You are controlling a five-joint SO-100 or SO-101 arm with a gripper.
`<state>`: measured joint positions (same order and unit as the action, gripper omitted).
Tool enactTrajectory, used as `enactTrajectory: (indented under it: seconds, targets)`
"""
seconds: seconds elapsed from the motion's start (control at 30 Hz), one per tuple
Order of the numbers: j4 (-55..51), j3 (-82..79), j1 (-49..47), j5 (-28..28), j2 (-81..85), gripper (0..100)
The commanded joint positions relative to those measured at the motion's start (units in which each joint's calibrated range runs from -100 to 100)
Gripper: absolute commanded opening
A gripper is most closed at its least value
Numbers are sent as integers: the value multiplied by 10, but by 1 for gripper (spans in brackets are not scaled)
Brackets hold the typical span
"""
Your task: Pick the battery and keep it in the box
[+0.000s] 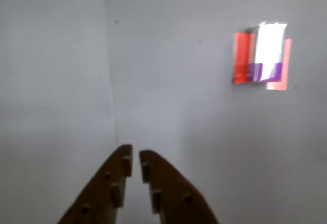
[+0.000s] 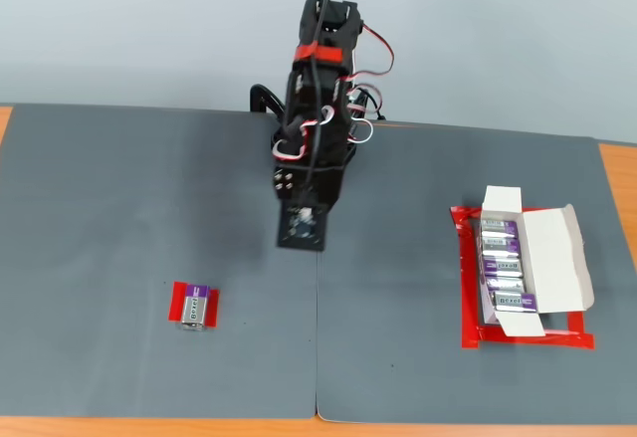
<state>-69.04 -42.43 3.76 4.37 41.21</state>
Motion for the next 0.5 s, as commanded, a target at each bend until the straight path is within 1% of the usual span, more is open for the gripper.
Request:
enactTrajectory:
  seconds: [0.0,0.23,0.47]
  targets:
    - [35,54,38,27,-49,2]
    - [150,87,104,81,-125,2]
    - [223,94,140,90,-220,2]
